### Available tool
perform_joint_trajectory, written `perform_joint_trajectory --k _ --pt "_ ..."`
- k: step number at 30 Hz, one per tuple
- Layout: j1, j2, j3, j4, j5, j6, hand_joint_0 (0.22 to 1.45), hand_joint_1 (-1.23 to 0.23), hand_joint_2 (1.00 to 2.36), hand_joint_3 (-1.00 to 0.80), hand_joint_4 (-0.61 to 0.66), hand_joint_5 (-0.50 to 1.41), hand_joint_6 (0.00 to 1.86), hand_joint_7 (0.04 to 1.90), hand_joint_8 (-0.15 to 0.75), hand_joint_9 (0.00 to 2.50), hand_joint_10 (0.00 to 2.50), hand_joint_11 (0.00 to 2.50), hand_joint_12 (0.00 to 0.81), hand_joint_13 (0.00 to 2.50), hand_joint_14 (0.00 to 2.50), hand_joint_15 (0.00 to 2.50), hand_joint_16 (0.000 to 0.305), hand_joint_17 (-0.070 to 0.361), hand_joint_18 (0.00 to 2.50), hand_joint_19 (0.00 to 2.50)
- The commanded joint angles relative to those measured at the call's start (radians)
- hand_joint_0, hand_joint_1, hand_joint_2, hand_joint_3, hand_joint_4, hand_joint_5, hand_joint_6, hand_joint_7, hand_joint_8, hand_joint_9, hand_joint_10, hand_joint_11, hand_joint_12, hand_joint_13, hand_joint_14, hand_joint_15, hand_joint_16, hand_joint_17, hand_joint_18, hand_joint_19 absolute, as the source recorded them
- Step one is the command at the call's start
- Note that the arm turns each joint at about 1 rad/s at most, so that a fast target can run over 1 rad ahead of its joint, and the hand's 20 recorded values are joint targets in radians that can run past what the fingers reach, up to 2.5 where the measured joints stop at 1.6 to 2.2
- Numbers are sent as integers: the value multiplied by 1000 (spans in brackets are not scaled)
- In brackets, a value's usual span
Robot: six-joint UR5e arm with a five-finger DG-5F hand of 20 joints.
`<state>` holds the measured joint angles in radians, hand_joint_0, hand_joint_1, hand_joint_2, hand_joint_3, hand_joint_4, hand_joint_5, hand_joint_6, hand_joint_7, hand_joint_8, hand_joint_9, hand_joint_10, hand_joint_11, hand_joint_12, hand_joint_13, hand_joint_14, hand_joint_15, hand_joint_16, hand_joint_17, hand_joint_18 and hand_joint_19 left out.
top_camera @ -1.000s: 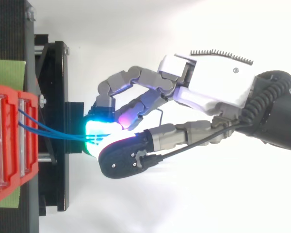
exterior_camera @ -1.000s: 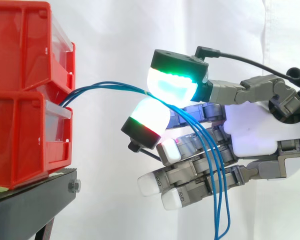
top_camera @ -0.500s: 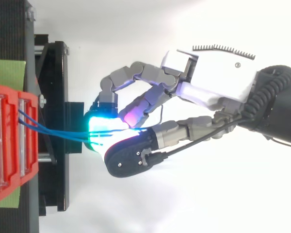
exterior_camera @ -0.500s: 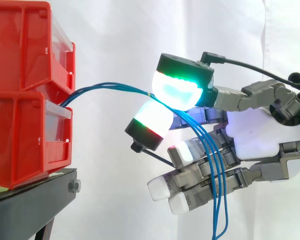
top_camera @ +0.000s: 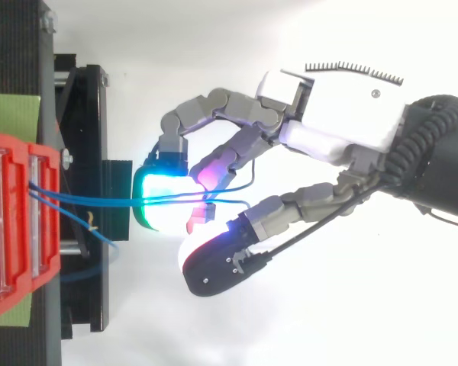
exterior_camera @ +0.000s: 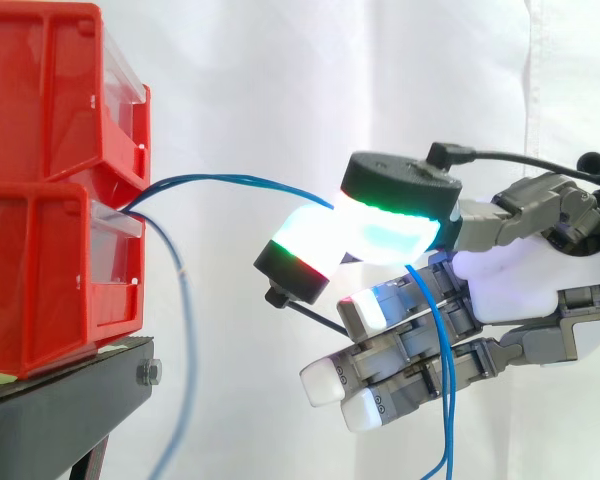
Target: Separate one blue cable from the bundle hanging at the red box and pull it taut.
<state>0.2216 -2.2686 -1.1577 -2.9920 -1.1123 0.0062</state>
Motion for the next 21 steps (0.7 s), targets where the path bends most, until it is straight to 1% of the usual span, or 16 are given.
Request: perform_joint_trajectory --k 1,3,5,9,13,18,21 --pt "-2 0 0 -4 -4 1 544 -834 1000 -500 -111 -223 888 983 242 1054 22 738 251 851 14 349 31 70 647 399" --pt "-2 0 0 -5 -6 1 533 -740 1000 -500 -96 -219 880 957 254 1070 22 745 258 855 13 349 32 73 653 404" --pt "-4 1 0 -15 -23 1 531 -650 1000 -500 -77 -214 867 948 263 1073 22 735 263 859 13 349 33 75 658 414" --pt "-5 1 0 -32 -35 0 551 -565 1000 -500 -82 -211 857 975 264 1074 20 733 267 857 14 357 33 75 651 435" --pt "-5 3 0 -38 -37 1 601 -486 1000 -500 -84 -209 852 990 258 1070 20 731 265 854 14 359 33 75 644 452" --pt "-5 3 1 -38 -37 0 626 -502 1001 -500 -76 -209 855 1000 263 1065 22 738 274 845 14 375 34 77 646 463" --pt "-5 6 0 -38 -37 0 629 -542 1008 -428 -71 -210 860 1013 266 1052 22 724 279 841 14 371 35 80 650 460"
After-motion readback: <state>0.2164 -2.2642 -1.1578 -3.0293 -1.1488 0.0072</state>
